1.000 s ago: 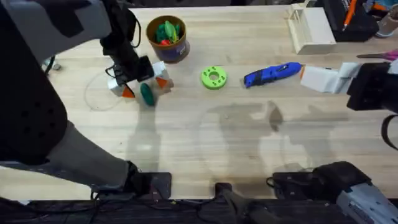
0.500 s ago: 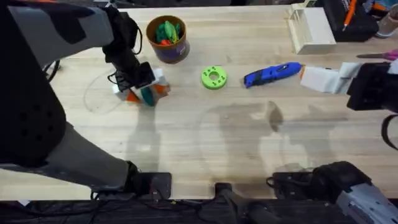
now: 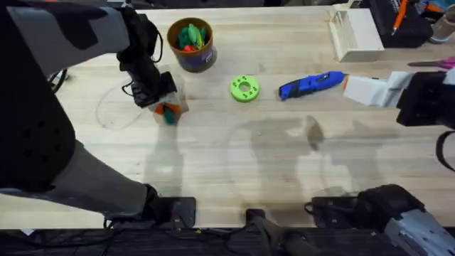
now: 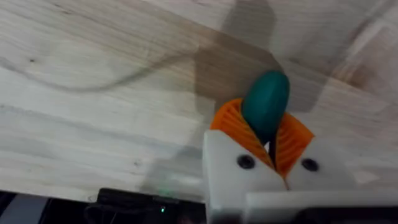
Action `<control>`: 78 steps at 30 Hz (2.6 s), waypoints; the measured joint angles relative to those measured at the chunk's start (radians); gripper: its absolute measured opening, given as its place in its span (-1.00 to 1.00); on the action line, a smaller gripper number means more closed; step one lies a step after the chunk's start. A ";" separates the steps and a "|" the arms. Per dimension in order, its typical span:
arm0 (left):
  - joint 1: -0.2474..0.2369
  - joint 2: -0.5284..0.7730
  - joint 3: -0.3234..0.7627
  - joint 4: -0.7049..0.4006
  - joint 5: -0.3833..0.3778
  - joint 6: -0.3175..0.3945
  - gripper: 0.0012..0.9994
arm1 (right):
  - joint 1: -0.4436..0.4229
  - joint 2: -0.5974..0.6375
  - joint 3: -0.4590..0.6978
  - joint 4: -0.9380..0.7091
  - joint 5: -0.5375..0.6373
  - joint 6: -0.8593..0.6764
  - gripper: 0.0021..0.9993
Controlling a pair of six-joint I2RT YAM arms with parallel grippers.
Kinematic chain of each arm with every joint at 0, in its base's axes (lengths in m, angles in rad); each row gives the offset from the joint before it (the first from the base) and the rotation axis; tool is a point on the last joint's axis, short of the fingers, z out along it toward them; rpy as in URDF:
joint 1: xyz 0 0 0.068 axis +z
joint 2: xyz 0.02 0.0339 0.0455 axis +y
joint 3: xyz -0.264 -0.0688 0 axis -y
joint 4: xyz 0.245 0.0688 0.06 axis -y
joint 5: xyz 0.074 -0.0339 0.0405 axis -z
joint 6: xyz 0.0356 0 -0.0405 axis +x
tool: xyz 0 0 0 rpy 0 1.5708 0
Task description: Pick up the gripper from the table and insert it into the empty holder that is missing its gripper. Then pick up a screw, insert it into the mounting hole, and use the screwdriver to tighten it. Finally, clean up the table by picking up the vegetable and placing it into the bucket.
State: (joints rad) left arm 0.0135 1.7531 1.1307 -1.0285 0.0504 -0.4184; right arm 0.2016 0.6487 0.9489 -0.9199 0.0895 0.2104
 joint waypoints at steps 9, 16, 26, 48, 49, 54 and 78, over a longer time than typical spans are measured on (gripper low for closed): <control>0.000 -0.051 0.282 -0.219 -0.003 0.070 -0.94 | 0.000 0.000 0.000 0.000 0.000 0.000 0.99; -0.014 -0.092 0.527 -0.234 -0.002 0.148 -0.94 | 0.000 0.000 0.000 0.000 0.000 0.000 0.98; -0.076 -0.024 0.552 0.047 0.018 0.180 -0.94 | 0.000 0.000 0.000 0.000 0.000 0.000 0.99; -0.090 0.183 0.552 0.196 0.029 0.179 0.89 | 0.000 0.000 0.000 0.000 0.000 0.000 0.99; -0.090 0.183 0.552 0.195 0.030 0.180 0.95 | 0.000 0.000 0.000 0.000 0.000 0.000 0.99; -0.092 0.181 0.552 0.196 0.031 0.183 0.97 | 0.000 0.000 0.000 0.000 0.000 0.000 0.98; -0.323 -0.520 0.328 -0.080 -0.105 0.297 0.97 | 0.000 -0.035 0.000 -0.048 0.000 0.000 0.99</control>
State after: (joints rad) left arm -0.3091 1.2327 1.4589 -1.1084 -0.0544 -0.1216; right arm 0.2016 0.6141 0.9489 -0.9684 0.0895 0.2104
